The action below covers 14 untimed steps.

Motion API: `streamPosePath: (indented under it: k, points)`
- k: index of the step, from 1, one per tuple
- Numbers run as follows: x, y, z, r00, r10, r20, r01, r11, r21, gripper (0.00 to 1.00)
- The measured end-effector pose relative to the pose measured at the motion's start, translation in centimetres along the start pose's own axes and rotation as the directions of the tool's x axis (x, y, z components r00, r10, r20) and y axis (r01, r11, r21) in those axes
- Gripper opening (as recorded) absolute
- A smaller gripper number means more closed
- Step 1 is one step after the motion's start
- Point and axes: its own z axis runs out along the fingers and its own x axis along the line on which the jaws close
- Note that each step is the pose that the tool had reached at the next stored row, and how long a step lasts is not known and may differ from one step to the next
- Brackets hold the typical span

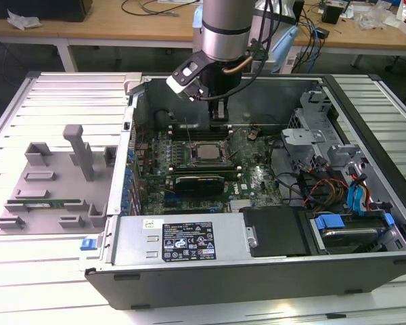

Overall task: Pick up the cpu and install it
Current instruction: 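Close the cpu cover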

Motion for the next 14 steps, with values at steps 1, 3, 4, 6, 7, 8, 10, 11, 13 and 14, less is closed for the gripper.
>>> streamPosePath:
  k: [1, 3, 4, 6, 7, 8, 10, 11, 13, 14]
  points:
    - [0.0, 0.31, 0.0, 1.0, 0.0, 0.0, 0.0, 1.0, 0.0, 0.11]
    - [0.01, 0.73, 0.0, 1.0, 0.0, 0.0, 0.0, 1.0, 0.0, 0.11]
    - [0.01, 0.92, 0.0, 1.0, 0.0, 0.0, 0.0, 1.0, 0.0, 0.11]
    - [0.02, 1.63, 0.01, 1.0, 0.0, -0.0001, 0.0, 1.0, 0.0, 0.11]
    - [0.02, 1.91, 0.0, 1.0, 0.0, 0.0, 0.0, 1.0, 0.0, 0.11]
    - [0.02, 2.2, 0.01, 1.0, 0.0, 0.0, 0.0, 1.0, 0.0, 0.11]
    - [0.03, 3.19, 0.01, 1.0, 0.0, 0.0, 0.0, 1.0, 0.0, 0.11]
    - [0.04, 3.49, 0.01, 1.0, 0.0, -0.0001, 0.0, 1.0, 0.0, 0.11]
    - [0.02, 4.27, 0.01, 1.0, 0.0, -0.0001, 0.0, 1.0, 0.0001, 0.11]
    - [0.02, 4.6, 0.01, 1.0, 0.0, 0.0, 0.0, 1.0, 0.0002, 0.11]
